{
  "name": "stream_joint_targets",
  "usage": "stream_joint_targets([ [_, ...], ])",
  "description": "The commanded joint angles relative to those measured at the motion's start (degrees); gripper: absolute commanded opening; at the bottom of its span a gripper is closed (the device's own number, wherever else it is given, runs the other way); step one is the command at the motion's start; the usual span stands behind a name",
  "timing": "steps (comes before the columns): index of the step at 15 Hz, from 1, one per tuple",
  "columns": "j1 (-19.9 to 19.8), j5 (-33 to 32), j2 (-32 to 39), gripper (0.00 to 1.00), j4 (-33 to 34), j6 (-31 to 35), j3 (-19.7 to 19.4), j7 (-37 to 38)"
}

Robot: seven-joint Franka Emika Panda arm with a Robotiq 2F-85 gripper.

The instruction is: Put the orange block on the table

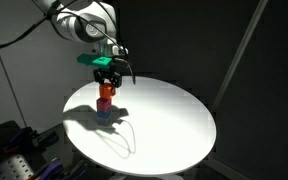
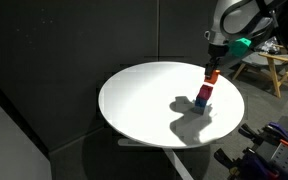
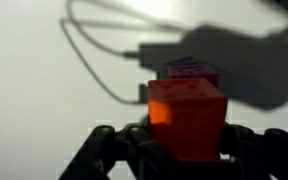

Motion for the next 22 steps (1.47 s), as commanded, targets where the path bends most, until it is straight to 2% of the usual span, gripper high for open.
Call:
stream_joint_targets([
  [1,-1.62,-0.98,-1.38,0.22,0.46,-1.86,-1.04,-0.99],
  [13,-4.92,-2.78,1.61,0.22,0.95,1.96,-4.08,-9.49],
  [22,-6.79,-2.80,8.41,0.22,1.96,6.87,-4.46,-16.61],
])
